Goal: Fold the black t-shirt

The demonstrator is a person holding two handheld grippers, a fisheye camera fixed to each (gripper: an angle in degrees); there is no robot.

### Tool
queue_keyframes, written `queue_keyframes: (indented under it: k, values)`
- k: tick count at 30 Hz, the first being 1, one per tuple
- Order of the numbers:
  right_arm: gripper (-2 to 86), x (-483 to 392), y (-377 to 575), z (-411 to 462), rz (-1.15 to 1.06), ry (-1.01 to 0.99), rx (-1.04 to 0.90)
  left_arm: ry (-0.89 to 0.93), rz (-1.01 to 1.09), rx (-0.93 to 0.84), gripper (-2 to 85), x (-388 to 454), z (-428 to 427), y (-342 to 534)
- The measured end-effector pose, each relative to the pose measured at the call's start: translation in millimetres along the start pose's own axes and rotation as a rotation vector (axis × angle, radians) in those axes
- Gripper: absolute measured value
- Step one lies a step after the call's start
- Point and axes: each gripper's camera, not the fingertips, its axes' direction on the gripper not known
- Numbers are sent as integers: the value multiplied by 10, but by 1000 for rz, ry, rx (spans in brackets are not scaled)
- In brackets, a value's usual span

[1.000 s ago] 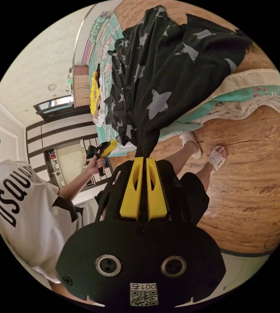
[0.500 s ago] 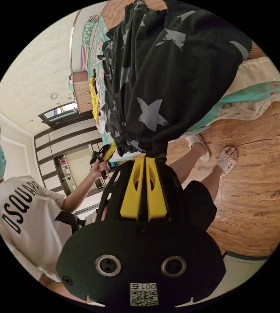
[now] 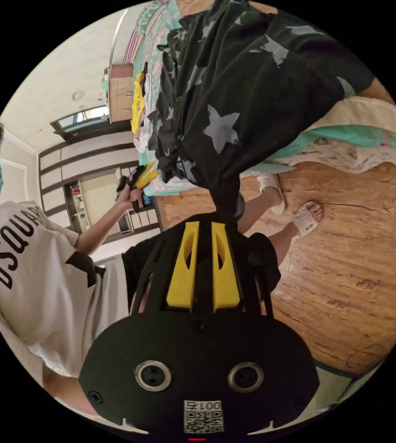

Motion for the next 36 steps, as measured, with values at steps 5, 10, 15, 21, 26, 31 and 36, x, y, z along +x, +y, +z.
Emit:
queue_keyframes:
  k: [5,10,15,21,26,31,36]
  values:
    - [77,-210,174,-133,-37,438,22,-29,32,67,60,139,-142,-151]
    - [84,-200,45,-381,30,337,347,-68,62,44,41,353,-23,-288]
    - [37,-127,-59,-247,138,268,410,-33,15,94,-4,456,-42,-288]
    - [10,-215,303,-426,166,147,480,-71,31,148,-9,644,-401,-175]
    - [5,-414,511,-540,142,180,435,-85,10,156,-9,801,-597,-25]
    - [4,-686,593,-574,123,191,391,-44,-54,178,-9,864,-721,90]
    - [4,-976,806,-741,111,81,343,8,-13,155,-9,1158,-939,197]
